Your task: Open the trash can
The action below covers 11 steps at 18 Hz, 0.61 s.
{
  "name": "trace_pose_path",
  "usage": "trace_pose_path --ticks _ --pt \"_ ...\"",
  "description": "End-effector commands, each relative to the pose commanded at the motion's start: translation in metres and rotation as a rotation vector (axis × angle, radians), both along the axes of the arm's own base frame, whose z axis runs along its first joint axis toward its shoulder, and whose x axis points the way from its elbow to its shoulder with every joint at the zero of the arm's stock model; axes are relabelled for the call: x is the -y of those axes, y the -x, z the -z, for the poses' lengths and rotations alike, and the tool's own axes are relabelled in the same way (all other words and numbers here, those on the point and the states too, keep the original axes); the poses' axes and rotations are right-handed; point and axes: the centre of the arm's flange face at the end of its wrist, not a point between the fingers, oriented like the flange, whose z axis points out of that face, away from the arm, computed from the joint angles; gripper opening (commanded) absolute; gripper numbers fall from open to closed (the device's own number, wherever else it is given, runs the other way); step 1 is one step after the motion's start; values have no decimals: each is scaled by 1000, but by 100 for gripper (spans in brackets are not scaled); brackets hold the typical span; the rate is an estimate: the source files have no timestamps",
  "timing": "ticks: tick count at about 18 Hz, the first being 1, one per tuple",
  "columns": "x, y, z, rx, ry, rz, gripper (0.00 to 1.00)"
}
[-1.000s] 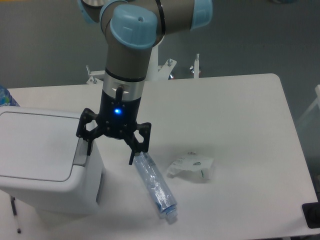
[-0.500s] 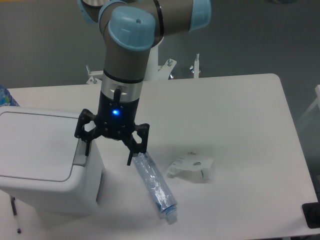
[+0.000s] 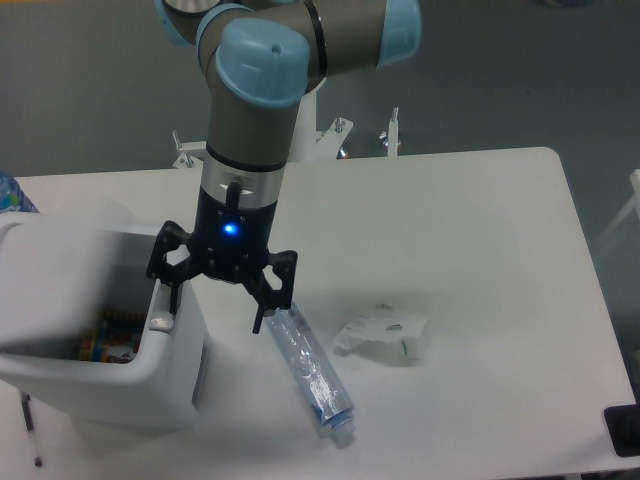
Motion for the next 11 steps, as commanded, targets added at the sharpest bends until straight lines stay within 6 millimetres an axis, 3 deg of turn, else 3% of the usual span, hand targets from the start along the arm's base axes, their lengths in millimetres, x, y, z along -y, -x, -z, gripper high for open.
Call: trace_pose_path --ticks 7,11 --pt "0 2 -6 -13 -10 6 100" --pt "7 24 -13 -46 -29 -25 100"
